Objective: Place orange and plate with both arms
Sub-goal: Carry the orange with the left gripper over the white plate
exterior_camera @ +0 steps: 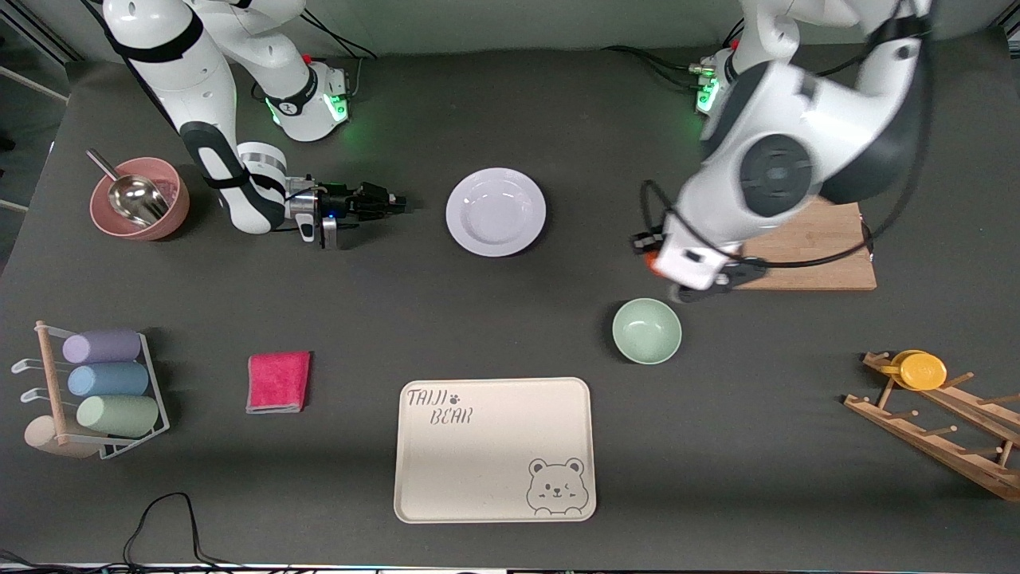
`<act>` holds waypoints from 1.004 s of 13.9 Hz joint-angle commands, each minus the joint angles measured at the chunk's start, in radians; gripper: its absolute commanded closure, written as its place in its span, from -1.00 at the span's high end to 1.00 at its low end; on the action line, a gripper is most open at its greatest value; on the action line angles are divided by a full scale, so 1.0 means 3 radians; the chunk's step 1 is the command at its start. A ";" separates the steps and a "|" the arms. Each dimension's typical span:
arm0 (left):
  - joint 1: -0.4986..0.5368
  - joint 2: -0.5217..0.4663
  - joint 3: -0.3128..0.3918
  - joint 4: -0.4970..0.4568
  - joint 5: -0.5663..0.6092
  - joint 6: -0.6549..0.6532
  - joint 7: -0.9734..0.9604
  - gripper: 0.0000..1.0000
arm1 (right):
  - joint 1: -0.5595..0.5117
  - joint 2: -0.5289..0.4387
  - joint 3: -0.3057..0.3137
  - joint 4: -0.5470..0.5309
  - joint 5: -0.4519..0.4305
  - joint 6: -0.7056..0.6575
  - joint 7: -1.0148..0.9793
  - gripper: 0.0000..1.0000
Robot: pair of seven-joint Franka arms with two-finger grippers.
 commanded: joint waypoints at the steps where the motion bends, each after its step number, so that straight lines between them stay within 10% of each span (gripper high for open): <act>1: -0.0421 0.0202 0.0077 0.0031 -0.0181 0.0305 -0.0493 -1.00 | -0.0007 0.0092 -0.0006 0.0029 0.0097 -0.0052 -0.0121 -0.37; 14: -0.1696 0.0888 0.0021 -0.0730 -0.0365 0.2371 -0.0842 -1.00 | -0.0043 0.0092 -0.0001 0.0029 0.0091 -0.0047 -0.0126 -0.37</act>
